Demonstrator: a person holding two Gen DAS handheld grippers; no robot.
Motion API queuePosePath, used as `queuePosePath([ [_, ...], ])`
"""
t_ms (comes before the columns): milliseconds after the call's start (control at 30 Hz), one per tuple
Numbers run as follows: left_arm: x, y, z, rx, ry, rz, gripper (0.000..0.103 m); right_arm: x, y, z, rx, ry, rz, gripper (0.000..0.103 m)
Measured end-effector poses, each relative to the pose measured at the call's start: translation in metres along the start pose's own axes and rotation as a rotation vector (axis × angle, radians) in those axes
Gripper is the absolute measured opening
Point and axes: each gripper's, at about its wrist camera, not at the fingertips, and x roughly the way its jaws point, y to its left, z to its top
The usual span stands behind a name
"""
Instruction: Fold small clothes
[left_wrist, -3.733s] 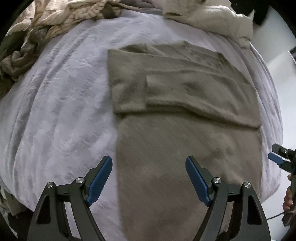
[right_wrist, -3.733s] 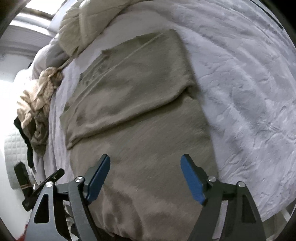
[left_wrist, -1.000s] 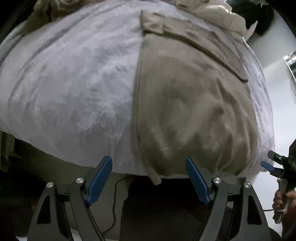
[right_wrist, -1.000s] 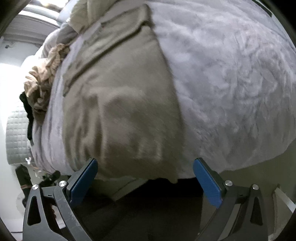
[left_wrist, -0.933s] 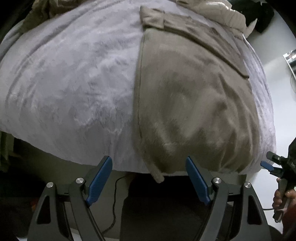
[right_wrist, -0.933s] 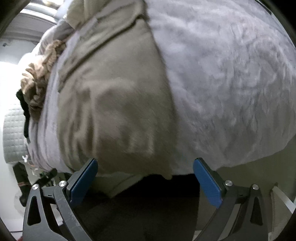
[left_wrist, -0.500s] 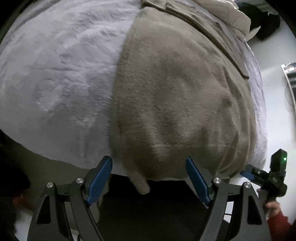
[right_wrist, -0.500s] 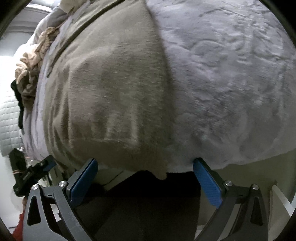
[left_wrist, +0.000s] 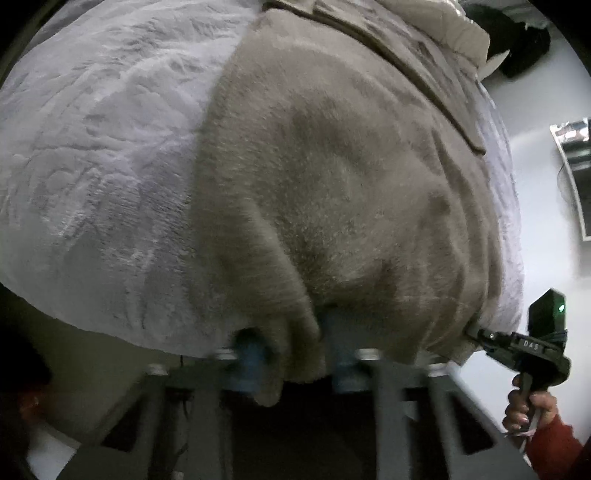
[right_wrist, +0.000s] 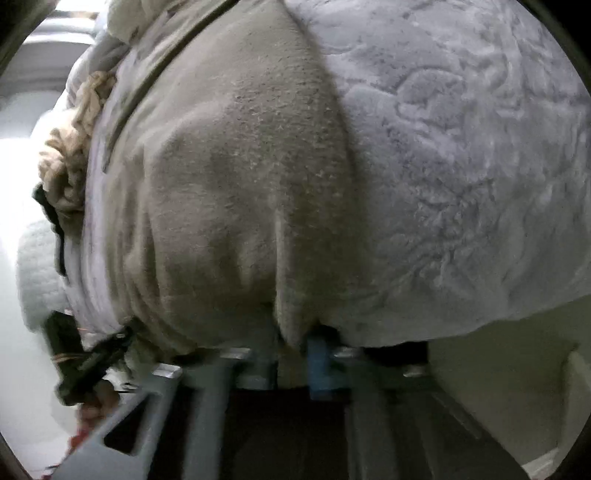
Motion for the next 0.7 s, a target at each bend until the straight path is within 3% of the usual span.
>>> queuePosePath([
  [233,-0.052,-0.020,0.021,0.027,-0.100,-0.117,0.016,-0.038,0.017,0.005,0.031,-0.066,0.237,0.012],
  [433,-0.081,-0.039,0.078,0.032,-0.200,-0.155,0.016,-0.059,0.054,0.055,0.043,-0.141,0.378,0.012],
  [533,-0.083,-0.047,0.117,0.034,-0.254,-0.125,0.016,-0.058,0.076,0.096,0.034,-0.167,0.397,0.012],
  [700,-0.080,-0.055,0.181,0.026,-0.338,-0.008,0.016,-0.041,0.097,0.173,0.058,-0.165,0.341,0.012],
])
